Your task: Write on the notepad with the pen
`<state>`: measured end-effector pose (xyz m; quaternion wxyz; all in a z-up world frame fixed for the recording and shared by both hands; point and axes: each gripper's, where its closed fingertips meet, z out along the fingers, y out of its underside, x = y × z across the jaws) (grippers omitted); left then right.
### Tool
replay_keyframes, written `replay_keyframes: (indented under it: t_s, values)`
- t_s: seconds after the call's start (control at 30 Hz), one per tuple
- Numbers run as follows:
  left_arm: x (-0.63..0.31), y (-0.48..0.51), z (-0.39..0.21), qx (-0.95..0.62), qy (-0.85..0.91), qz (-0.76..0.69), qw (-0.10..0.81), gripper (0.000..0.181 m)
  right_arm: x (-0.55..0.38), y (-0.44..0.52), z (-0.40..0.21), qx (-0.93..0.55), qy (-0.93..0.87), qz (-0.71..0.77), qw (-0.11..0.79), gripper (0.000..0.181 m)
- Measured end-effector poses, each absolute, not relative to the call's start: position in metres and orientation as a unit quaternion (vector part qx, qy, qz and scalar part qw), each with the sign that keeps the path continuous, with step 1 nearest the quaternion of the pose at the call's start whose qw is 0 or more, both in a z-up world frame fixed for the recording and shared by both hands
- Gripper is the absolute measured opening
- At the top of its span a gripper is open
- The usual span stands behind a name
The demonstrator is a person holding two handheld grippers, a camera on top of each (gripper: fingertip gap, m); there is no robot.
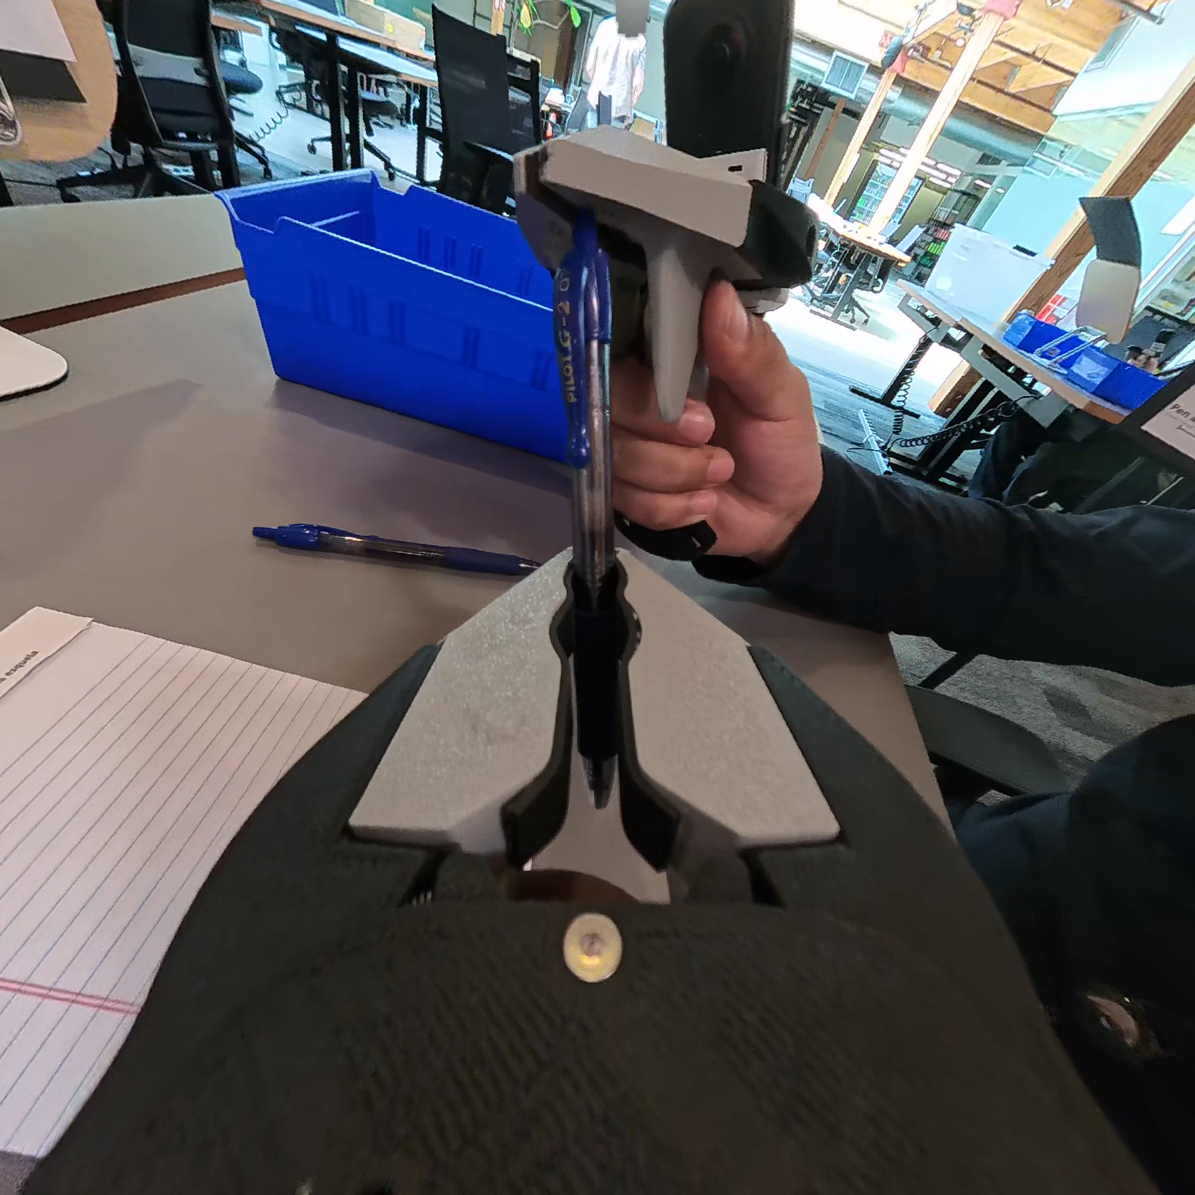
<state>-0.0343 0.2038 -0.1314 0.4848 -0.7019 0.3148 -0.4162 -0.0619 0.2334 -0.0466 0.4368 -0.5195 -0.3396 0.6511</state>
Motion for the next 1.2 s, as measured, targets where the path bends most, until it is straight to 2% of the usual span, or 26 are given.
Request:
replay_keyframes:
  t_s: [0.4,0.77,0.97,1.1,1.2]
  values:
    - [-0.038,0.206,-0.135,-0.709,0.311,-0.413,0.479,0.003,-0.068,0.234,-0.06,-0.547,-0.351,0.633,0.42,0.0]
    - [-0.034,0.199,-0.123,-0.694,0.322,-0.421,0.488,0.003,-0.058,0.229,-0.041,-0.492,-0.327,0.704,0.394,0.0]
    - [-0.031,0.197,-0.128,-0.697,0.328,-0.42,0.48,0.003,-0.064,0.216,-0.049,-0.497,-0.384,0.684,0.372,0.018]
    - [-0.032,0.197,-0.125,-0.693,0.33,-0.419,0.485,0.003,-0.079,0.197,-0.071,-0.514,-0.44,0.658,0.329,0.013]
    - [-0.031,0.196,-0.128,-0.697,0.335,-0.416,0.479,0.003,-0.084,0.194,-0.076,-0.521,-0.465,0.628,0.343,0.006]
